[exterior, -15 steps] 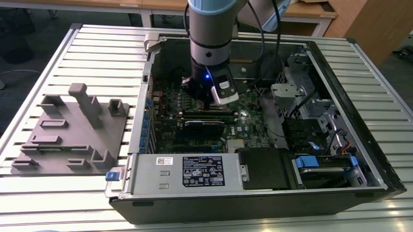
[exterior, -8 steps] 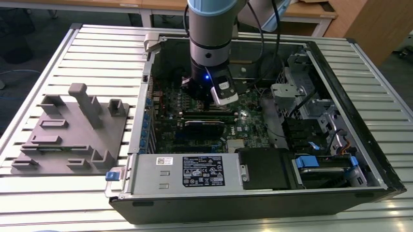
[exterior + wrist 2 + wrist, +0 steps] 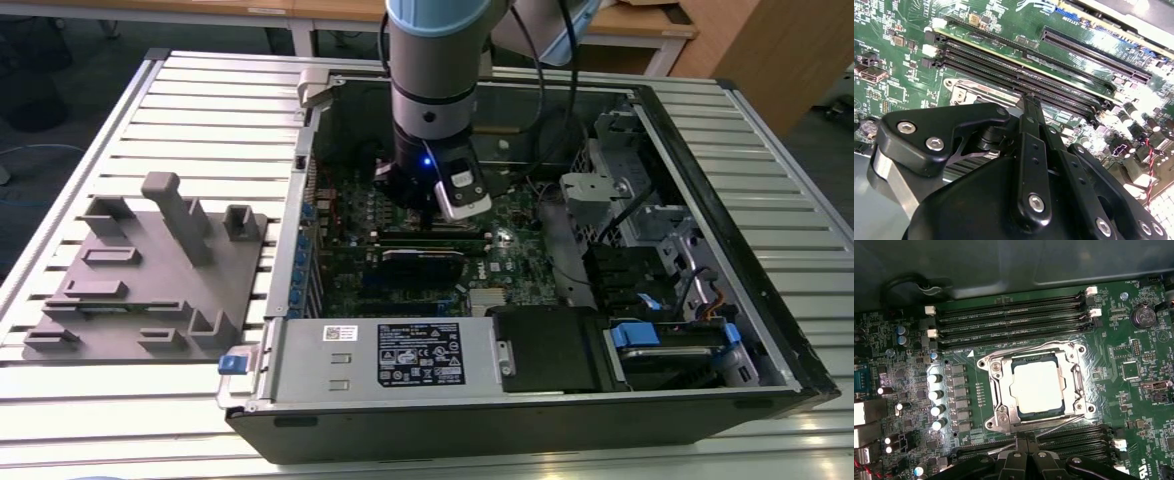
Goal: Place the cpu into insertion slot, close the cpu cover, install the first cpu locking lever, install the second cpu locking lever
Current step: 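Install the second cpu locking lever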
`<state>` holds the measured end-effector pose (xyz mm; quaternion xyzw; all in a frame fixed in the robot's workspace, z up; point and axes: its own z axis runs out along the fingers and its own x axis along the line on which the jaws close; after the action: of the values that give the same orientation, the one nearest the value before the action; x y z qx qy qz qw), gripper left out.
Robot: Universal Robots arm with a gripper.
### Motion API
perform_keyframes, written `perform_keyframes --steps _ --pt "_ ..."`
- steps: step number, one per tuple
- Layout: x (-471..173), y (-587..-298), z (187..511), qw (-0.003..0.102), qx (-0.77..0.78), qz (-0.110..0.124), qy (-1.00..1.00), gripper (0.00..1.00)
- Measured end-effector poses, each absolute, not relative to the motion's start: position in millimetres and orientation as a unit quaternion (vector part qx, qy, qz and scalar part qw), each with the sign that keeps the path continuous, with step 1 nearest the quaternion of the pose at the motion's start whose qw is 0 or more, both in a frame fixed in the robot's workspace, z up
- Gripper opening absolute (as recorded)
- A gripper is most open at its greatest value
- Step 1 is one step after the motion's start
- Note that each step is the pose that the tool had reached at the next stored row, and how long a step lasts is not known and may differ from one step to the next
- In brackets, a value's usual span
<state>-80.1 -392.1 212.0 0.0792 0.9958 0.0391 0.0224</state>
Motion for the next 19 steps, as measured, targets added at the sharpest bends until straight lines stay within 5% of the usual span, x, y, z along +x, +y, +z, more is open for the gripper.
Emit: perform_keyframes --steps 19 --pt "-90.3 -393.4 205.0 0.022 0.079 0.039 0.996 0.11"
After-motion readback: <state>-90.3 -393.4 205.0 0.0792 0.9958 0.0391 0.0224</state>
